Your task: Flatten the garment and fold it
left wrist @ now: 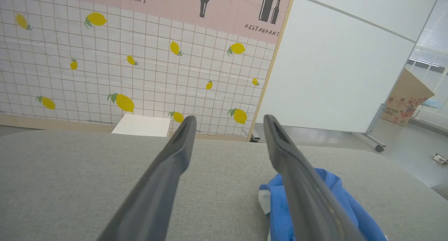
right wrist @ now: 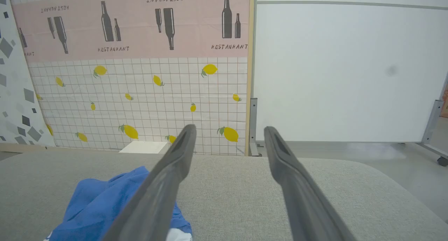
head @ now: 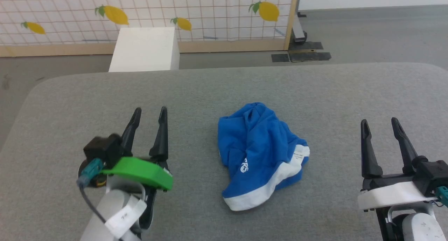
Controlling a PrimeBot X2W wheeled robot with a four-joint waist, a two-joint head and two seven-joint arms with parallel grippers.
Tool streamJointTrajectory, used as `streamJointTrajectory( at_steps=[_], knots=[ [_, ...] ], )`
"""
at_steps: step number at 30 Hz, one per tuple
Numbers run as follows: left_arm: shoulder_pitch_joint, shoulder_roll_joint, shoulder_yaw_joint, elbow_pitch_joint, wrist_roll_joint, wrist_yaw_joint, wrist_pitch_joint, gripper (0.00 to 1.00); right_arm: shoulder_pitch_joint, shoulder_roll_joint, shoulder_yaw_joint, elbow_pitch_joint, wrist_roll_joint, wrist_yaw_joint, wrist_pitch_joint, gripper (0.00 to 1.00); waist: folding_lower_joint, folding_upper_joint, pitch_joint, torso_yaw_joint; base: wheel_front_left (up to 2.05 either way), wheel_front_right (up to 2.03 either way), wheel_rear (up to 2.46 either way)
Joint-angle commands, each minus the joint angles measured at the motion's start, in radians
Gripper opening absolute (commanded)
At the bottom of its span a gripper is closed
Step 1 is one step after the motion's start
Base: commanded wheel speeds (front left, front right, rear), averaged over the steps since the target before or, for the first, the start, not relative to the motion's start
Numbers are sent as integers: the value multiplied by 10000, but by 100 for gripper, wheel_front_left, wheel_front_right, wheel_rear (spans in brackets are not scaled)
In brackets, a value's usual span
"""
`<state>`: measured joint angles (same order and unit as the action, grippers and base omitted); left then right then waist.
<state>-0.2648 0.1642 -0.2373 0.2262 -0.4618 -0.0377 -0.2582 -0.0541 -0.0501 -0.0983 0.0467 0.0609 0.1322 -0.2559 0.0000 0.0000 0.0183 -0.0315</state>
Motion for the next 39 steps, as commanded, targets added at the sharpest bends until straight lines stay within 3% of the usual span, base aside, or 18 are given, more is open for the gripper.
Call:
streamJointTrajectory(
  at_steps=[1, 14, 39],
  knots=[
    [325, -93, 179, -163, 174, -100, -33, 100, 151, -1, 14, -24, -53, -15, -59, 100, 0, 0, 18, 142, 0, 0, 0],
    [1936, -895, 1726, -776, 1324, -531, -35, 100, 202, -1, 66, 63, -6, -15, -59, 100, 0, 0, 60, 438, 0, 0, 0],
    [1881, -1136, 2072, -629, 1769, -835, -35, 100, 133, -1, 106, 122, 47, -15, -59, 100, 0, 0, 148, 399, 0, 0, 0]
  ],
)
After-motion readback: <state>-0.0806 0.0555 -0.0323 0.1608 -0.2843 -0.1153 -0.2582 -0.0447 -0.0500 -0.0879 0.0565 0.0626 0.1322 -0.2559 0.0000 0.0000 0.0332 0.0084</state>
